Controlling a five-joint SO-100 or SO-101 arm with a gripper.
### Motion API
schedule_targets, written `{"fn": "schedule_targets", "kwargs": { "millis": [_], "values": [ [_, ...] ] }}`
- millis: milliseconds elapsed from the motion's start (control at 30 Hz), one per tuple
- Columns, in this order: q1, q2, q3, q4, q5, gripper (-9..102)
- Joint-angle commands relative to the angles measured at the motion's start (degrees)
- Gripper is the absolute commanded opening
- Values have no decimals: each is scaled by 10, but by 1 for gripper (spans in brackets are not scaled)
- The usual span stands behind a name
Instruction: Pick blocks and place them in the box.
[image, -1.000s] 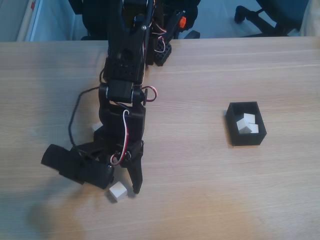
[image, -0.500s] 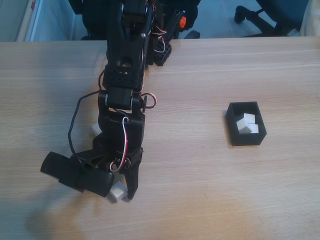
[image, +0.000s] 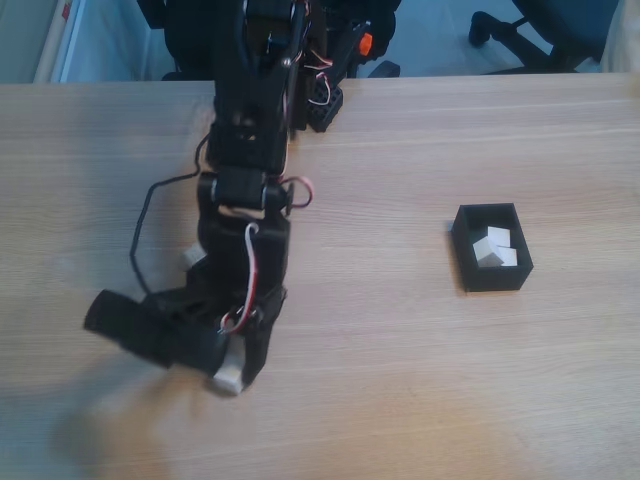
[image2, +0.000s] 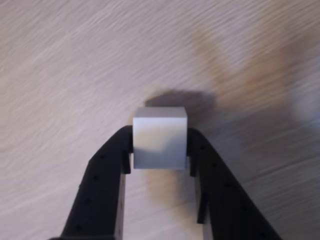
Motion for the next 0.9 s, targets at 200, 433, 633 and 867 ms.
{"fn": "schedule_targets", "kwargs": {
  "millis": [200,433,633,867],
  "values": [
    [-137,316,223,31,32,1],
    [-287,474,303,81,70,1],
    [-427,543,303,142,95,1],
    [-517,516,299,113,83,1]
  ]
}}
